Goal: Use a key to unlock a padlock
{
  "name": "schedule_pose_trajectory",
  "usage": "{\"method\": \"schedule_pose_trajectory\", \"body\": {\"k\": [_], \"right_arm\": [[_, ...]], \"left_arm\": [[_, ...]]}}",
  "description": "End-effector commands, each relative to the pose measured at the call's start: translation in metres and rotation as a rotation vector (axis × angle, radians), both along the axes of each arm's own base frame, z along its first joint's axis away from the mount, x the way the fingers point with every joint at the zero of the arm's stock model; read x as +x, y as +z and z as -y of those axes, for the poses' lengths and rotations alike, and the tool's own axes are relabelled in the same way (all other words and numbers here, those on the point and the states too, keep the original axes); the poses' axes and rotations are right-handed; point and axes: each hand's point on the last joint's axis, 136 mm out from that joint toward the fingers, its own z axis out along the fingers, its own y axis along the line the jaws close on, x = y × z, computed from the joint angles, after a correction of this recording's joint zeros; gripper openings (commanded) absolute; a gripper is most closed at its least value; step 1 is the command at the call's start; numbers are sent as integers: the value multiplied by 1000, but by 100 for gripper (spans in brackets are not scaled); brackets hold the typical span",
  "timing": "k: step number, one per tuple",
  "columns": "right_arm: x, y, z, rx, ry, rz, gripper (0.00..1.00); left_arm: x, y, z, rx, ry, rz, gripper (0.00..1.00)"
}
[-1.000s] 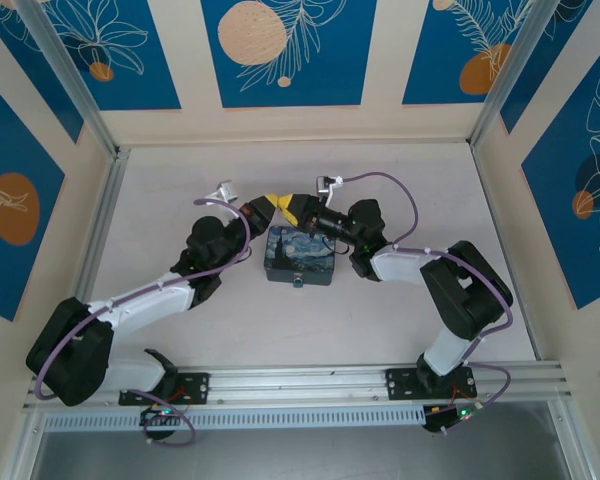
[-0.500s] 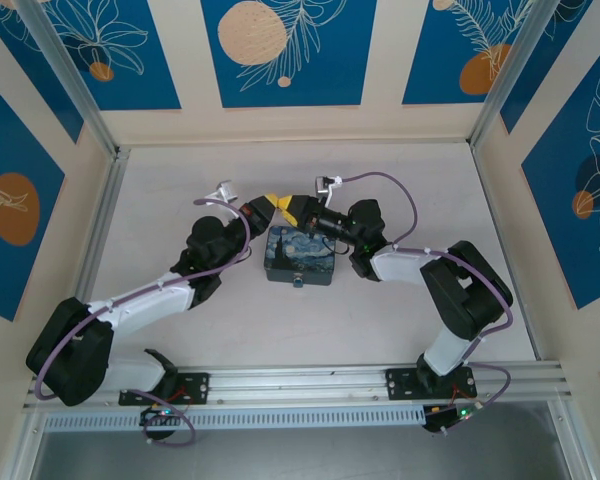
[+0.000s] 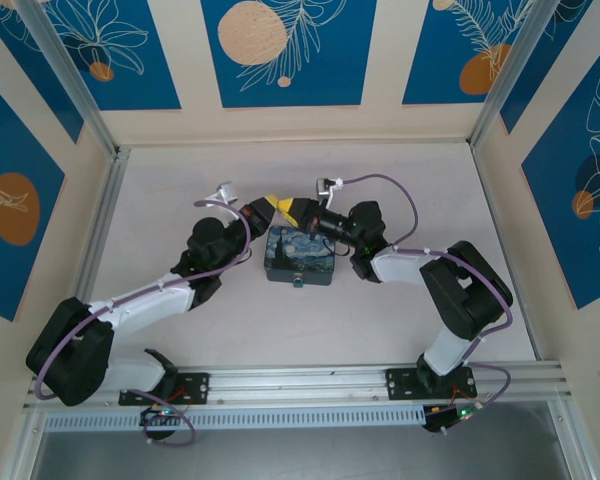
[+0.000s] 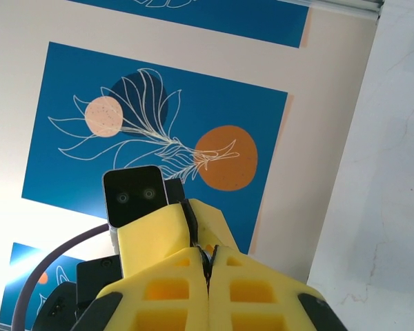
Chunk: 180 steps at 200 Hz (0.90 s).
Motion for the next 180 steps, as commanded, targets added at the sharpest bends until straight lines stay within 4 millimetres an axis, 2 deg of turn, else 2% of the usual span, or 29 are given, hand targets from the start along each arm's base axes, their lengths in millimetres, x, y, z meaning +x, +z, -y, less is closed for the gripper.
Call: {"method": "schedule_pose_trajectory", "body": {"k": [1, 62, 69, 83, 106, 123, 145, 180], "right_arm": [[4, -1, 7, 14, -35, 5, 0], [3, 1, 5, 15, -26, 9, 0], [3, 0, 6, 14, -28, 7, 0], [2, -5, 11, 5, -33, -7, 0], [-2, -15, 22, -22, -41, -31, 0], [-8, -23, 32, -58, -41, -47, 0], [-19, -34, 46, -127, -46, -66, 0], [-43, -52, 67, -298, -57, -99, 0]], "left_arm": [[-5, 9, -6, -27, 21, 25, 0], [-4, 7, -7, -5, 28, 4, 0], [-4, 7, -8, 5, 32, -2, 10], [-5, 6, -13, 21, 51, -14, 40], [-16, 2, -27, 71, 76, -30, 71], [-28, -3, -38, 141, 76, -51, 84], [-49, -12, -48, 257, 32, -81, 93], [-85, -47, -45, 420, -130, -186, 98]]}}
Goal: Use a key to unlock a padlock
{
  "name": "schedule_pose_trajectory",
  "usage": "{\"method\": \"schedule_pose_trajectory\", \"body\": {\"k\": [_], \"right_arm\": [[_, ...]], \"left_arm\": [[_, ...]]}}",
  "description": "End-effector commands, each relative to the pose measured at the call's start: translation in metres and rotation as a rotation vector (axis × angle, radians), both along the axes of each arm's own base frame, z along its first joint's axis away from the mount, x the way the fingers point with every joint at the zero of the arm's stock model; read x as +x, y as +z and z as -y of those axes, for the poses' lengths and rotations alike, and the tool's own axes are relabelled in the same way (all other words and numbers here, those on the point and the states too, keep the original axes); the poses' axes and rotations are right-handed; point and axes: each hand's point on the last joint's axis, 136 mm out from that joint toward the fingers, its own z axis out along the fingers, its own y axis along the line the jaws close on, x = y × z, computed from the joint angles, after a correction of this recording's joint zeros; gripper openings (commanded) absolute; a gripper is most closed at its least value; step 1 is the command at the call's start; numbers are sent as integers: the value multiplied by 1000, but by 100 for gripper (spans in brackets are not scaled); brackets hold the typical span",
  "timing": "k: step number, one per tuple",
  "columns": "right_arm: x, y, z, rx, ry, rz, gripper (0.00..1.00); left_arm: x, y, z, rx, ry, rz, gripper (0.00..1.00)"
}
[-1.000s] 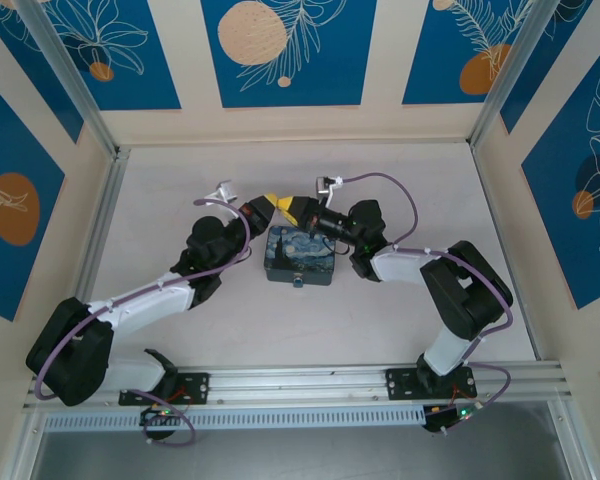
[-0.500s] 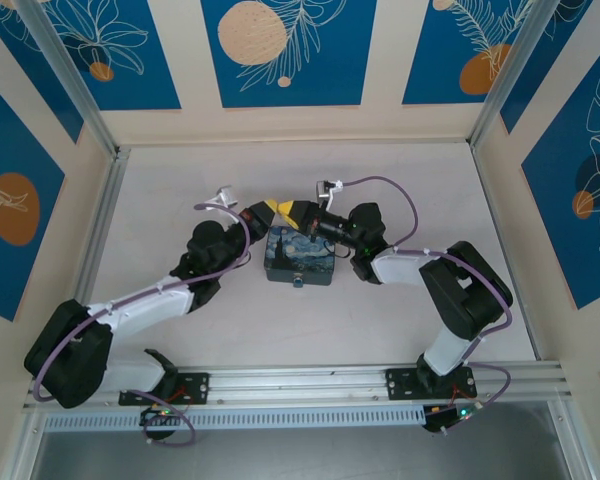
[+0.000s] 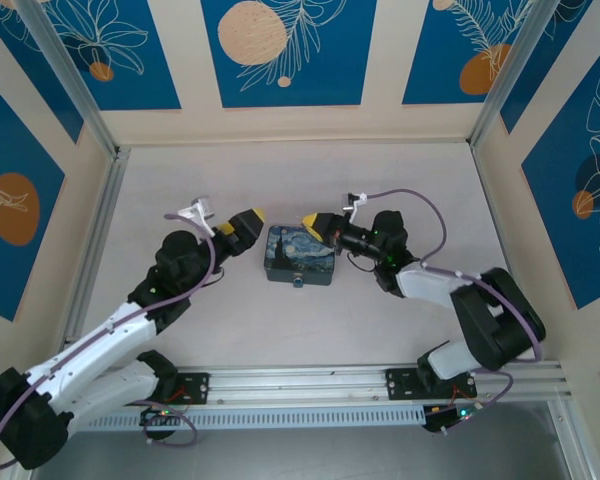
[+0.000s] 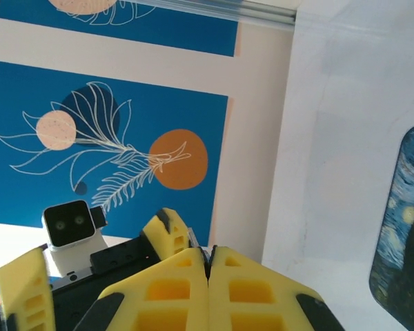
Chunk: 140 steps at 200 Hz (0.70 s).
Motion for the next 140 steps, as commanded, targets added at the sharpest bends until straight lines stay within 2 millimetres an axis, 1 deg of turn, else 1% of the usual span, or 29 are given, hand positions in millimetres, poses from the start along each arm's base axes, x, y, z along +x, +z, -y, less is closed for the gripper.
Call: {"method": "schedule_pose_trajectory", "body": {"k": [1, 20, 40, 49, 67, 111, 140], "right_arm": [[-20, -22, 12, -153, 16, -23, 0], [-31, -33, 25, -238, 3, -47, 0], [-37, -41, 36, -273, -18, -65, 0], [-39, -45, 39, -275, -24, -71, 0], [-41, -53, 42, -278, -32, -89, 0], [-43, -69, 44, -283, -49, -117, 0], [-44, -75, 46, -281, -71, -134, 0]], "left_arm": [[-27, -54, 3, 200, -130, -155, 98], [-42, -80, 9, 228, -215, -203, 99], [-54, -108, 18, 251, -287, -250, 99], [-58, -120, 23, 257, -316, -259, 99], [-66, -137, 31, 284, -358, -254, 99], [-78, -156, 54, 427, -481, -162, 99], [-73, -171, 65, 478, -480, -136, 98]]}}
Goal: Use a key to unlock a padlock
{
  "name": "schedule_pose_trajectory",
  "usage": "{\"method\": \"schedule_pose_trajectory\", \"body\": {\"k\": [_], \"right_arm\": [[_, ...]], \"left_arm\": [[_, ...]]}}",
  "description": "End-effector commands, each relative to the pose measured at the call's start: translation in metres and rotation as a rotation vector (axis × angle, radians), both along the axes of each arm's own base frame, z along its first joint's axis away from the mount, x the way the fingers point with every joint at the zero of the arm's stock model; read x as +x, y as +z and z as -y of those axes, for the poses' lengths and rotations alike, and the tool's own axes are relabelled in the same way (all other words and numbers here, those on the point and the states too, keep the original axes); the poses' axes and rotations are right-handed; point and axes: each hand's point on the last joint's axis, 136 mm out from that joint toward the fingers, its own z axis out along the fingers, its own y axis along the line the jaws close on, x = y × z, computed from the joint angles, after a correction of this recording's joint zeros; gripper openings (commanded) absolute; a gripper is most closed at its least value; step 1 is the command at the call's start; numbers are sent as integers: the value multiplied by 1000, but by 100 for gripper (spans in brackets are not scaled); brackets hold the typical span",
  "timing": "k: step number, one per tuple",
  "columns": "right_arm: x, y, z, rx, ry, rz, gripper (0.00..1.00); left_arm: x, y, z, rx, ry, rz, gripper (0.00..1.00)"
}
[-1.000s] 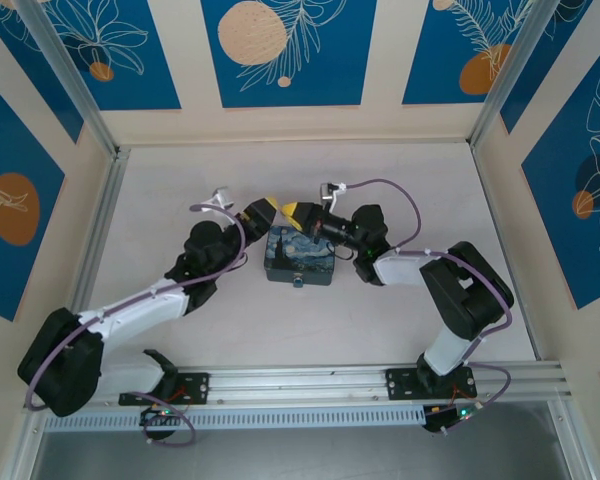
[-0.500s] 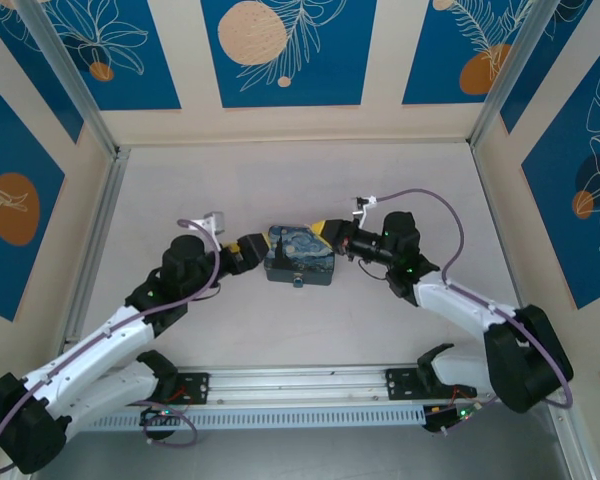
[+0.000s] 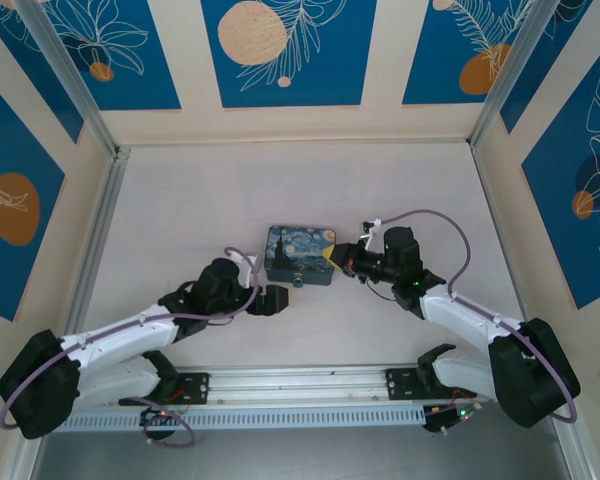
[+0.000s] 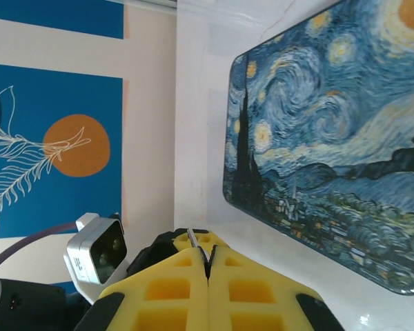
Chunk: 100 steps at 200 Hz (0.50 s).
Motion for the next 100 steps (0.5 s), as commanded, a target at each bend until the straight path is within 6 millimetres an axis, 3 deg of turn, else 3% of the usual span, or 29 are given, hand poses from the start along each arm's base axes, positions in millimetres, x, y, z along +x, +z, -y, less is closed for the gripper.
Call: {"method": "schedule_pose_trajectory", "body": {"k": [1, 100], "right_arm": [[-1, -7, 2, -8, -23, -3, 0], [10, -20, 1, -25, -81, -34, 0]], "left_arm": [[7, 3, 15, 10, -47, 105, 98], [33, -28, 38, 94, -37, 203, 91]]}}
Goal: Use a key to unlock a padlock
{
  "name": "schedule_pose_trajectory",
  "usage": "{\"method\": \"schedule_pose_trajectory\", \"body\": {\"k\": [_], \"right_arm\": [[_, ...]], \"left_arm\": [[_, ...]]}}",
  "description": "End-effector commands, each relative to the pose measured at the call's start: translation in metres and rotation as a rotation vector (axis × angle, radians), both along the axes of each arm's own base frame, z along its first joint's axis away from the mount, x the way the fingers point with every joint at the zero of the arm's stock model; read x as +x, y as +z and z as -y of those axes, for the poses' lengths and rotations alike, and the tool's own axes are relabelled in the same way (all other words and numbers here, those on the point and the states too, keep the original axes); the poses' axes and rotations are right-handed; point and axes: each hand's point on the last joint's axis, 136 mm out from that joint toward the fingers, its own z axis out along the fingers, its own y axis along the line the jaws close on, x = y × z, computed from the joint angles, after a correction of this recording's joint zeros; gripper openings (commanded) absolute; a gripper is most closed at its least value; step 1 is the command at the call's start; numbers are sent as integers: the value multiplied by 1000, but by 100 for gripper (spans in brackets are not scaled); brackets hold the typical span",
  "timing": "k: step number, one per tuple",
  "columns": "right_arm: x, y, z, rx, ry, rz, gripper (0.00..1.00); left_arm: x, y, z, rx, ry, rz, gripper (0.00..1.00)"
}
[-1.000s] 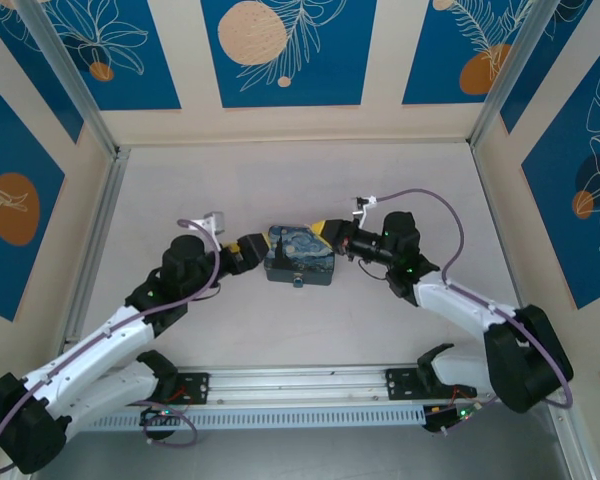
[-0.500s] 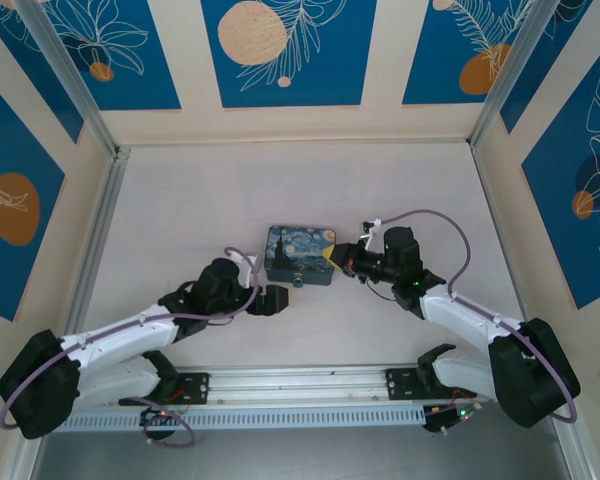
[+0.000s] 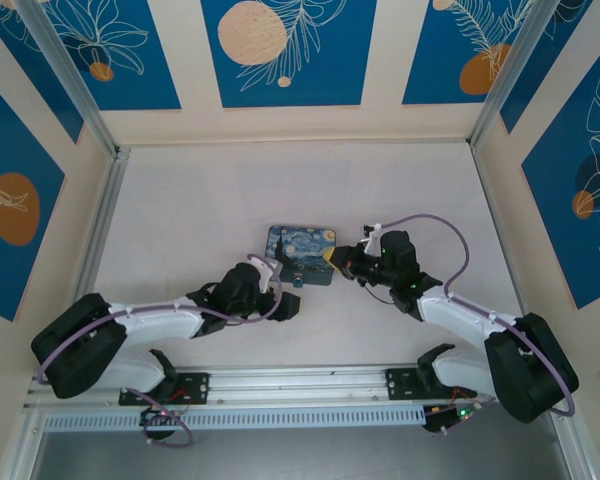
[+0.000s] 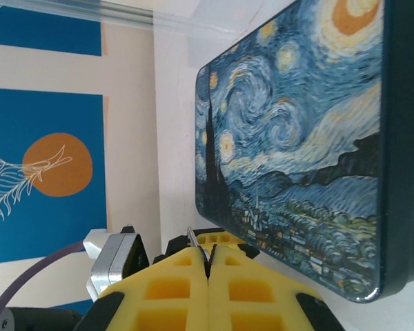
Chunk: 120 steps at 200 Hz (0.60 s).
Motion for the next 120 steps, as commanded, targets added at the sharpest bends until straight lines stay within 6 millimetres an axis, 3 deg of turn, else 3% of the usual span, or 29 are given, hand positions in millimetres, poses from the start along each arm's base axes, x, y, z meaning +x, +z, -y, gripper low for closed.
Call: {"method": "schedule_pose_trajectory", "body": {"k": [1, 77, 120], "right_arm": [[5, 0, -1, 5, -22, 6, 0], [28, 4, -7, -16, -20, 6, 0], [48, 1, 4, -13, -54, -12, 0]], "left_arm": [[18, 16, 17, -42, 4, 101, 91], [42, -7, 51, -73, -1, 95, 87], [54, -2, 75, -147, -8, 83, 86]]}}
